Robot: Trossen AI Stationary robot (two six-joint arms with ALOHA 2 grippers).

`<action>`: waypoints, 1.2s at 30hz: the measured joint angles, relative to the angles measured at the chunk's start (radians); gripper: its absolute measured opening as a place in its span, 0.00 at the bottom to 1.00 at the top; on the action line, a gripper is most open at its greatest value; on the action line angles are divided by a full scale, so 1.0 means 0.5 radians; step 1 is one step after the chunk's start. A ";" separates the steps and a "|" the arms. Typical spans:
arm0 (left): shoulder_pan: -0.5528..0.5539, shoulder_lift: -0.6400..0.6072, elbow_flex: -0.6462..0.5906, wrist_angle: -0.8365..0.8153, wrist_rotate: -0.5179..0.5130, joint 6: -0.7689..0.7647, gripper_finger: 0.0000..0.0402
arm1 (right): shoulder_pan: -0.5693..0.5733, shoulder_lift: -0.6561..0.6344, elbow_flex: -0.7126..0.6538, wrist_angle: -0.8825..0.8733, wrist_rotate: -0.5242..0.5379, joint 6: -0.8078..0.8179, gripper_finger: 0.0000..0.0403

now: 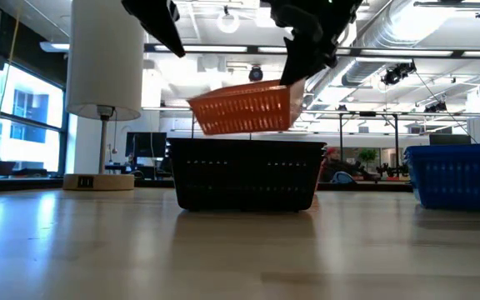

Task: Stack baskets by color
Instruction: Stack the bottom orange bin on the top orange bin

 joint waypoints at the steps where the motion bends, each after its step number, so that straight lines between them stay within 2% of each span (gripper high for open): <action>1: 0.000 -0.017 0.000 -0.012 0.001 -0.003 0.28 | -0.010 -0.004 0.000 -0.010 0.026 0.000 0.00; 11: -0.013 -0.166 -0.005 -0.164 -0.051 -0.082 0.27 | -0.192 -0.038 0.000 -0.039 0.211 -0.146 0.00; 18: -0.055 -0.179 -0.032 -0.130 -0.148 -0.119 0.27 | -0.413 -0.084 0.000 -0.010 0.197 -0.274 0.00; 29: -0.037 -0.362 -0.569 0.345 -0.103 -0.339 0.27 | -0.695 -0.219 -0.011 -0.022 0.014 -0.467 0.00; 33: -0.041 -0.423 -0.659 0.449 -0.089 -0.405 0.27 | -0.840 -0.227 -0.020 -0.036 -0.079 -0.497 0.00; 36: -0.052 -0.451 -0.690 0.513 -0.087 -0.434 0.27 | -0.963 -0.244 -0.139 0.115 -0.243 -0.514 0.00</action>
